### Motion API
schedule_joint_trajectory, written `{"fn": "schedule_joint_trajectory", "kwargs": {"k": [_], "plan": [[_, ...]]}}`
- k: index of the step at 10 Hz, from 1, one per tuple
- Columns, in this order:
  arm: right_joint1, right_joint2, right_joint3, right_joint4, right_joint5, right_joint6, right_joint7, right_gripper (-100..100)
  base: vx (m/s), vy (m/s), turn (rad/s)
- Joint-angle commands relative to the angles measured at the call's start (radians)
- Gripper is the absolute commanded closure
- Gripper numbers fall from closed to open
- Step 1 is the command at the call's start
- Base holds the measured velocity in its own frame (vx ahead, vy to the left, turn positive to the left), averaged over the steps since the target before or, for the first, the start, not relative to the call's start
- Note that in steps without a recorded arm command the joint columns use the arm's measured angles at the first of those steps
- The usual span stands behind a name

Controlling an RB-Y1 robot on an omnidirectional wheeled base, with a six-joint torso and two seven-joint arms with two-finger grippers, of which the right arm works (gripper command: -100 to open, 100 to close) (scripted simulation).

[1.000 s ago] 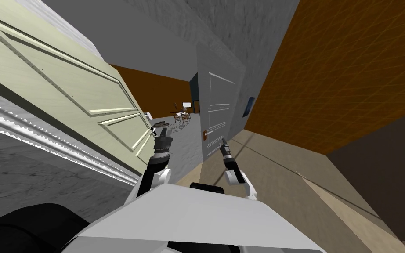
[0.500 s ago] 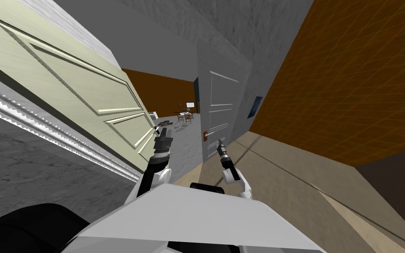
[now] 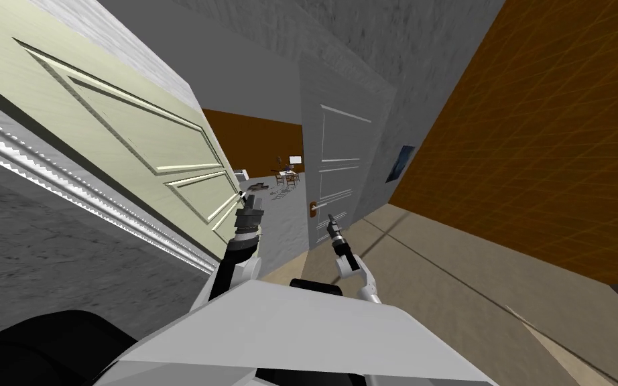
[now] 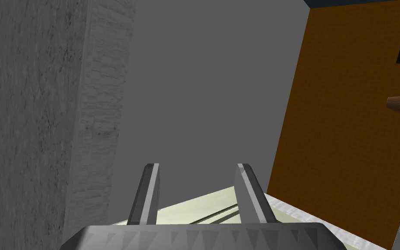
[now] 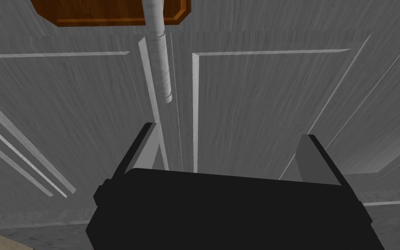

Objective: Push the door open

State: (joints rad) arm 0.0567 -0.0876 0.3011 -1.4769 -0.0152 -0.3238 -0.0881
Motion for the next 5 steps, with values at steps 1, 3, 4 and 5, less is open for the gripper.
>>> {"fn": "schedule_joint_trajectory", "kwargs": {"k": [1,3,4,5], "plan": [[-0.022,-0.001,0.022,0.038,0.001,0.013,0.0,-100,0.073,-0.168,0.197],[-0.04,0.001,0.036,0.068,0.002,0.019,0.001,-100,0.079,-0.142,0.137],[-0.048,0.002,0.042,0.082,0.002,0.022,0.001,-100,0.042,-0.105,0.079],[-0.065,0.003,0.055,0.109,0.003,0.028,0.002,-100,0.059,-0.137,0.138]]}}
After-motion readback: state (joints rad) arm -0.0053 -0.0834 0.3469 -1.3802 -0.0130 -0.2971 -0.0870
